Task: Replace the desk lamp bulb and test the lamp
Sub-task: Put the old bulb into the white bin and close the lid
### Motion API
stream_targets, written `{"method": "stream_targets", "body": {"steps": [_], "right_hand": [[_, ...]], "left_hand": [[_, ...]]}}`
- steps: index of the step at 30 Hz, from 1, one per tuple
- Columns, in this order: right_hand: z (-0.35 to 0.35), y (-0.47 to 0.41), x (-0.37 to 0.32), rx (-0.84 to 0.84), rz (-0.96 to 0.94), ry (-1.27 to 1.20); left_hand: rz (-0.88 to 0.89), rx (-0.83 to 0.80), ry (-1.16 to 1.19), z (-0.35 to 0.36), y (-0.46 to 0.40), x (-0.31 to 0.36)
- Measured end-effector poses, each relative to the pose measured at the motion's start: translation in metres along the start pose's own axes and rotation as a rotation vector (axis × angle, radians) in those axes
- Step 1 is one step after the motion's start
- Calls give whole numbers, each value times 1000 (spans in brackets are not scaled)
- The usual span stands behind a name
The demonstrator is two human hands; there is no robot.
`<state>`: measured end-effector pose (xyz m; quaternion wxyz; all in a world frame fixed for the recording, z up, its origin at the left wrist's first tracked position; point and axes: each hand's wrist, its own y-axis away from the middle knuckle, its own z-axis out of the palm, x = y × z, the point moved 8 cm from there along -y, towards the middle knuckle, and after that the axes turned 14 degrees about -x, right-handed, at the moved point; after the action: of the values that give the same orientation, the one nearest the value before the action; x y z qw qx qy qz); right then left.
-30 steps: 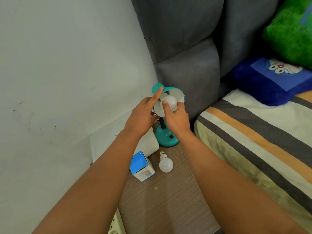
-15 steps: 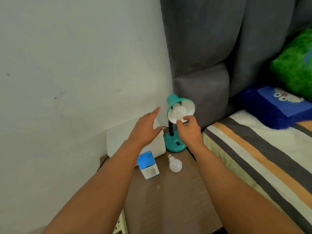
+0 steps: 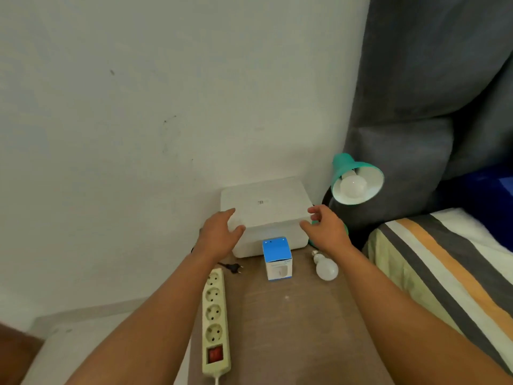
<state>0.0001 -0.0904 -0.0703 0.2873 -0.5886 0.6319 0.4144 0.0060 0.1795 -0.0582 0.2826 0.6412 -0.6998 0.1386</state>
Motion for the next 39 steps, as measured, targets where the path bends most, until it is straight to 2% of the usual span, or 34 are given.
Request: {"method": "stream_targets", "body": {"steps": [12,20,28,39], "right_hand": [[11,-70,19,-102,-27,80],[20,-94,28,-236,-123,83],[17,-93,32,-200,-130,124],[9,-59,4,-110,-280,56]], "left_hand": [[-140,-53,198,19,-45,-63],[-36,-73,403,30,-54,-67],[22,3,434,22,-51,-61],[133,68,426,-7,-22,-38]]}}
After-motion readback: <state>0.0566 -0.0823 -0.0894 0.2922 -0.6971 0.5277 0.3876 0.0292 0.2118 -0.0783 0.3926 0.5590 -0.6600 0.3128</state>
